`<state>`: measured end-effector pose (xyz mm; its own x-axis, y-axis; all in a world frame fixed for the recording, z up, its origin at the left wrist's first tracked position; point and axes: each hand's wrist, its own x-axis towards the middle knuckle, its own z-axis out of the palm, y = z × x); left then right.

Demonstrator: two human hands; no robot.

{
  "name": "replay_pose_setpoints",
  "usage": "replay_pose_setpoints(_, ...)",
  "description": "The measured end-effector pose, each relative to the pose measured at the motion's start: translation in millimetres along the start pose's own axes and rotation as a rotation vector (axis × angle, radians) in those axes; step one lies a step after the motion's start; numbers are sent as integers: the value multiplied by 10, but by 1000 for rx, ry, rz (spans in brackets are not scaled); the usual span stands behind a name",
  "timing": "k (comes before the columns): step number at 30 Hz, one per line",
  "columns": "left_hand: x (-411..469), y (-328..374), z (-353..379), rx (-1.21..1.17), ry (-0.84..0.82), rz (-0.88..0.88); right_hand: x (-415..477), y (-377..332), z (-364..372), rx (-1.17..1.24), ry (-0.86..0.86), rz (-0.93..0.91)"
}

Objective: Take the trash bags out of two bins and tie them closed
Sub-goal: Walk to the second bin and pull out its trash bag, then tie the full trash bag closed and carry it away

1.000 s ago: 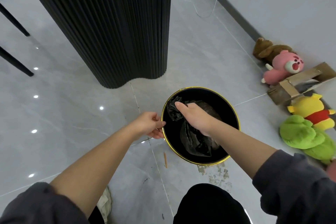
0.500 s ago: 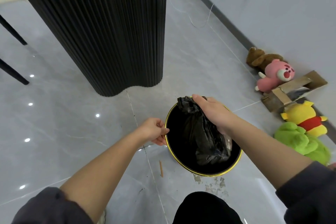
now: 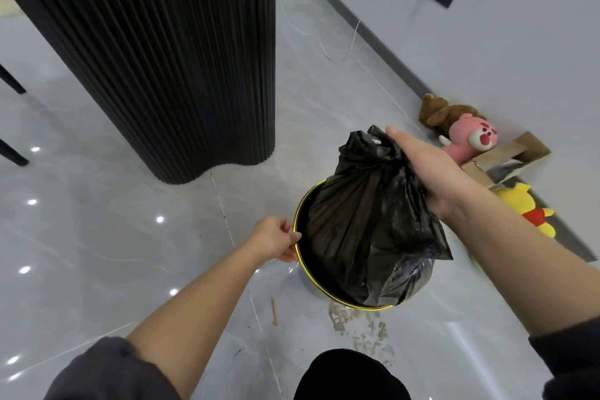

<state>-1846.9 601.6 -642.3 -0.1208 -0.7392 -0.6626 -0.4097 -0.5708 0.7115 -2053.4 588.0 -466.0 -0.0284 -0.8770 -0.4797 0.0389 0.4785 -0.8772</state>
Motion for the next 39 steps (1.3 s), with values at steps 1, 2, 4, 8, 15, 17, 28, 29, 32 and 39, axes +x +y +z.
replay_pose_setpoints(1,1,7,23,3,20,19,-38,-63,-10,46,2,3)
replay_pose_setpoints(2,-12,18,28,5,40,37,-68,-119,-11,87,-2,-6)
replay_pose_setpoints(4,-65,74,-13,6,74,62,-119,-228,13,149,-19,-35)
replay_pose_setpoints(8,-331,283,-329,46,95,117,-213,-365,312,148,-68,-60)
replay_pose_setpoints(15,-1005,727,-1102,140,108,300,-403,-768,1012,246,-212,-124)
replay_pose_setpoints(17,-1165,758,-1328,148,153,319,-447,-837,1265,275,-212,-139)
replay_pose_setpoints(28,-972,-137,-1899,-39,256,180,-270,258,2307,320,-167,233)
replay_pose_setpoints(29,-966,-235,-1898,-50,236,166,-214,385,2374,315,-147,257)
replay_pose_setpoints(32,-957,-555,-1908,22,198,121,-75,786,2469,277,-43,338)
replay_pose_setpoints(39,-1087,-917,-1744,246,31,212,182,1535,2514,335,135,412)
